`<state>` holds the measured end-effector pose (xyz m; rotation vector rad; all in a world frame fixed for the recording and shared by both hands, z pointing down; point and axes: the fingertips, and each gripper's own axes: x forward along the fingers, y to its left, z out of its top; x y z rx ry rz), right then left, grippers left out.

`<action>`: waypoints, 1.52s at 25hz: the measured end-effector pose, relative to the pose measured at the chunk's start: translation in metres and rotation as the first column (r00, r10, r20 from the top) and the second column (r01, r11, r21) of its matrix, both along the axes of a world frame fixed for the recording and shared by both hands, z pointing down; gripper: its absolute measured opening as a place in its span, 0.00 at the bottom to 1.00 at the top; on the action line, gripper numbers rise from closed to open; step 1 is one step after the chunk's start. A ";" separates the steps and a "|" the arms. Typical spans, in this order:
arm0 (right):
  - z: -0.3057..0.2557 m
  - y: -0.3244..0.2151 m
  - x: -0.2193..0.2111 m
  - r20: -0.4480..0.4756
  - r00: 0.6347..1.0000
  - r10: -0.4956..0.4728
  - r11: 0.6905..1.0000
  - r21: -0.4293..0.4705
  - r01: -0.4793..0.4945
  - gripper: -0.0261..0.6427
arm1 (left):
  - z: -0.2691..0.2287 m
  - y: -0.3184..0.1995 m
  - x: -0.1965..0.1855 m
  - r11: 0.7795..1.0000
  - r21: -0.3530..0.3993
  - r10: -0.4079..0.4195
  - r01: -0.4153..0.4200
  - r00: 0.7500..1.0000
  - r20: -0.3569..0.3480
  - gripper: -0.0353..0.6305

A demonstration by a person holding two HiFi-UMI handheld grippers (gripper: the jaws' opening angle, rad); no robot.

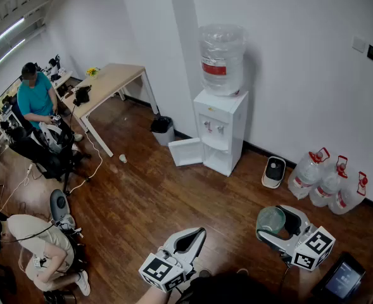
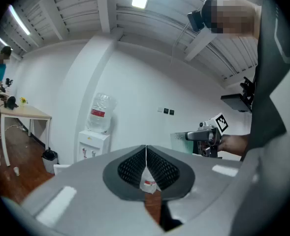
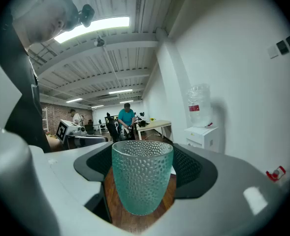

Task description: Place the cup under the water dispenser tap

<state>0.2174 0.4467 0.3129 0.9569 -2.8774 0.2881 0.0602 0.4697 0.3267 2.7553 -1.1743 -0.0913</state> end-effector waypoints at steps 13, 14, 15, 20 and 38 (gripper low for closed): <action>0.006 -0.022 -0.057 -0.008 1.000 0.030 0.999 -0.022 -0.030 0.60 | 0.010 -0.022 -0.065 0.999 -0.034 -0.010 0.008 0.999 -0.043 0.03; 0.008 -0.023 -0.061 -0.010 0.999 0.034 0.999 -0.023 -0.034 0.60 | 0.012 -0.023 -0.070 0.999 -0.040 -0.010 0.009 0.999 -0.043 0.03; 0.009 -0.023 -0.066 -0.011 0.999 0.038 0.999 -0.024 -0.038 0.60 | 0.014 -0.024 -0.075 0.999 -0.047 -0.009 0.007 0.999 -0.042 0.03; 0.016 -0.033 -0.084 -0.029 0.999 0.040 0.998 -0.036 -0.041 0.60 | 0.025 -0.037 -0.092 0.998 -0.069 0.005 -0.007 0.999 -0.040 0.03; 0.027 -0.217 -0.080 0.007 1.000 0.025 0.999 -0.036 -0.024 0.60 | 0.027 -0.218 -0.078 0.995 -0.094 0.014 -0.011 0.999 0.037 0.03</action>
